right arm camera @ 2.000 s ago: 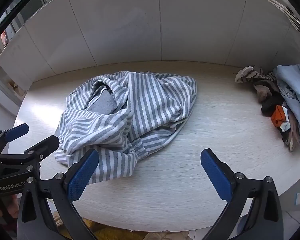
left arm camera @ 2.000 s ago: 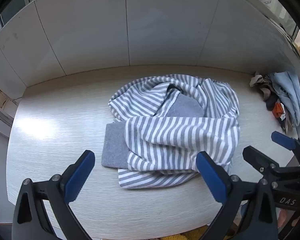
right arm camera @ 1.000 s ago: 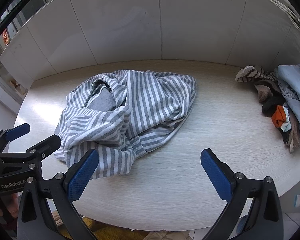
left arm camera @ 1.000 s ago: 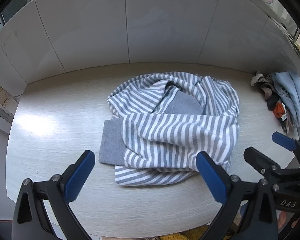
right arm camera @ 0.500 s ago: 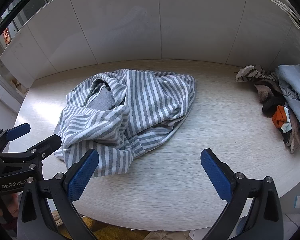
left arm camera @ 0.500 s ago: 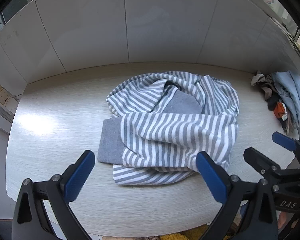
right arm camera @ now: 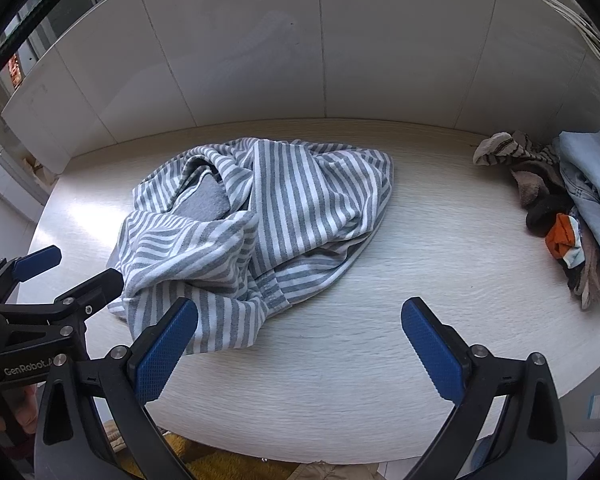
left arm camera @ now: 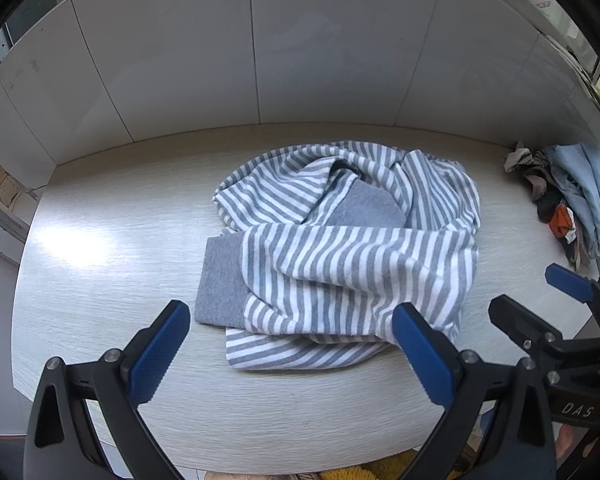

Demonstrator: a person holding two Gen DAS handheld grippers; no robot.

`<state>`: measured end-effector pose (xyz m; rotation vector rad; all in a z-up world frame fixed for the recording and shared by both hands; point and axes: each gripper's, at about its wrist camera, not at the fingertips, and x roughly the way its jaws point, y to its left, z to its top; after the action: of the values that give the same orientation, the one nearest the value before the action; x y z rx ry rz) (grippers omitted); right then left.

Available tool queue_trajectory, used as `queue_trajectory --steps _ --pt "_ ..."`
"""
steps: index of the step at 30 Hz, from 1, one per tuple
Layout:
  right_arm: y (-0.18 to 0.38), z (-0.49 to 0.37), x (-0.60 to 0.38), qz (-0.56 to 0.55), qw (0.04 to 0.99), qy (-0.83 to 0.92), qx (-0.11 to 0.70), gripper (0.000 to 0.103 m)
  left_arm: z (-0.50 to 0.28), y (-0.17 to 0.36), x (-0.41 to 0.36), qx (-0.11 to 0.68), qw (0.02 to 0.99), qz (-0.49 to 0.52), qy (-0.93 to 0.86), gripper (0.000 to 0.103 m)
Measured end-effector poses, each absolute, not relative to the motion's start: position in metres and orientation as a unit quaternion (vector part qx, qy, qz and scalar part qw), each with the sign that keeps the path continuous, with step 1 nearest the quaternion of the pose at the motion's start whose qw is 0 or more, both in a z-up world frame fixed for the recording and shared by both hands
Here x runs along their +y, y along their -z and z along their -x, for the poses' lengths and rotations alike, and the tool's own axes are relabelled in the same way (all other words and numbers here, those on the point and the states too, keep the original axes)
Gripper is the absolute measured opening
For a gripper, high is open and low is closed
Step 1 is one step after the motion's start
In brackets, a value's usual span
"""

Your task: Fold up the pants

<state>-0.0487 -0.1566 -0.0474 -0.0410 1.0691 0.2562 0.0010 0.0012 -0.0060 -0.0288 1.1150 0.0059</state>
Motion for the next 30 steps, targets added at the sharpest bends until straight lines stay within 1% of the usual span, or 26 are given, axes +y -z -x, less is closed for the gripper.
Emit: queue_trajectory --steps 20,30 --pt "0.048 0.046 -0.162 0.017 0.852 -0.121 0.510 0.103 -0.007 0.009 0.003 0.534 0.845 0.014 -0.005 0.103" --pt "0.049 0.037 -0.174 0.014 0.851 -0.122 0.510 0.103 -0.012 0.000 -0.007 0.522 0.853 0.014 0.017 0.102"
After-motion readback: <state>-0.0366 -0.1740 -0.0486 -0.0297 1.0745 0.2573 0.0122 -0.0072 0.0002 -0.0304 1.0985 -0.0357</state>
